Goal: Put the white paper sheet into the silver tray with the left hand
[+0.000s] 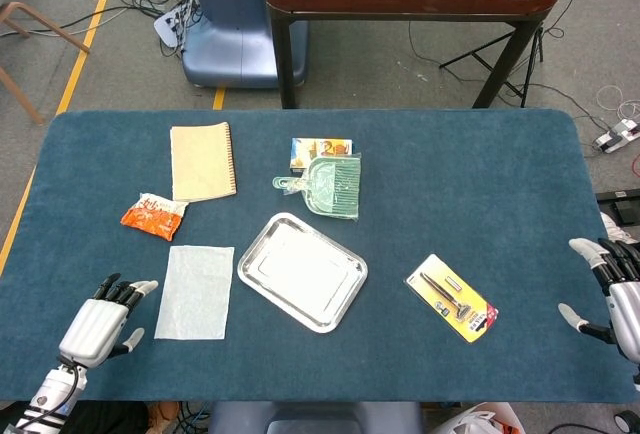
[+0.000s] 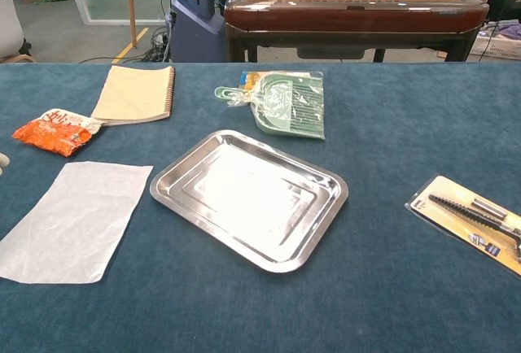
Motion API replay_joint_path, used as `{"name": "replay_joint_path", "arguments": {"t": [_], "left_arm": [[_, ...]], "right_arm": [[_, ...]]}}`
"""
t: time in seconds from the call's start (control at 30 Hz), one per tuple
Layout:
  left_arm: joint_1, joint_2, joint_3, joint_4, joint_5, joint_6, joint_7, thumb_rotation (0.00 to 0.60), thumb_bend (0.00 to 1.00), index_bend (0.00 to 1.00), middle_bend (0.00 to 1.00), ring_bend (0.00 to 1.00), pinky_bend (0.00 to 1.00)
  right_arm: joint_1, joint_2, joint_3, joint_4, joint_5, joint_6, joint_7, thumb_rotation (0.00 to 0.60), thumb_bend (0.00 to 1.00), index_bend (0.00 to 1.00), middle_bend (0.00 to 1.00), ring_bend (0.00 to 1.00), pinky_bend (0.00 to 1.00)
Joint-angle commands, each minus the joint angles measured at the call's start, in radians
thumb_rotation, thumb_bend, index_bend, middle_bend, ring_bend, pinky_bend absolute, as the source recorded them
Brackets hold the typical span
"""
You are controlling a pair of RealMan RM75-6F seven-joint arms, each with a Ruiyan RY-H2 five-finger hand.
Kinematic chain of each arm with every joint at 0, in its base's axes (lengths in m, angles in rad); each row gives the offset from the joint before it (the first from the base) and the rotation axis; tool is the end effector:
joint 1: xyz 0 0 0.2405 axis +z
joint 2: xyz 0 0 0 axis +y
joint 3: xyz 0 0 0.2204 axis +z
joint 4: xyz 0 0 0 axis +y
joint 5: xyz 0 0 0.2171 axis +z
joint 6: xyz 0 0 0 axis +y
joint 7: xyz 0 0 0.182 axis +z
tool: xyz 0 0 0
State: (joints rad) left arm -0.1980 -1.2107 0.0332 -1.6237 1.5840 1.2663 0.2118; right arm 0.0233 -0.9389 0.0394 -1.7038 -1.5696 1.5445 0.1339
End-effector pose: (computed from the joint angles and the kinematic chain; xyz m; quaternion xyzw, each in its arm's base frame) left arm -0.2502 0.2180 0.0533 -0.7256 -0.3647 -0.3143 0.4916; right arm -0.2753 -0.1969 0.1819 0.5862 -0.3895 0.4124 0.5784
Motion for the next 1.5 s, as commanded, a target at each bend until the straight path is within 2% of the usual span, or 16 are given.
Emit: {"name": "replay_joint_path", "arguments": {"t": [0.03, 0.13, 0.37, 0.87, 1.5], "left_arm": [[-0.006, -0.037, 0.018, 0.076, 0.038, 0.011, -0.043, 0.600, 0.23, 0.14, 0.19, 0.16, 0.06], [-0.012, -0.065, 0.031, 0.145, 0.067, 0.016, -0.051, 0.600, 0.19, 0.13, 0.16, 0.15, 0.06], [-0.025, -0.121, 0.050, 0.265, 0.100, 0.017, -0.088, 0.600, 0.19, 0.13, 0.16, 0.15, 0.06], [-0.030, -0.192, 0.065, 0.397, 0.094, 0.021, -0.154, 0.600, 0.19, 0.14, 0.16, 0.15, 0.06], [-0.087, -0.278, 0.049, 0.430, 0.106, 0.028, -0.311, 0.600, 0.20, 0.36, 0.16, 0.17, 0.06]], "right_arm": [[-0.001, 0.002, -0.001, -0.002, 0.000, 0.000, -0.001, 0.600, 0.19, 0.16, 0.17, 0.10, 0.11], [-0.001, 0.002, -0.001, -0.003, -0.001, 0.000, 0.001, 0.600, 0.19, 0.16, 0.17, 0.10, 0.11], [-0.003, 0.004, -0.003, -0.007, -0.002, 0.001, -0.003, 0.600, 0.19, 0.16, 0.17, 0.10, 0.11], [-0.001, 0.012, -0.003, -0.032, -0.005, -0.001, -0.027, 0.600, 0.19, 0.16, 0.17, 0.10, 0.11], [-0.020, 0.017, -0.005, -0.035, -0.002, 0.021, -0.024, 0.600, 0.19, 0.16, 0.17, 0.10, 0.11]]}}
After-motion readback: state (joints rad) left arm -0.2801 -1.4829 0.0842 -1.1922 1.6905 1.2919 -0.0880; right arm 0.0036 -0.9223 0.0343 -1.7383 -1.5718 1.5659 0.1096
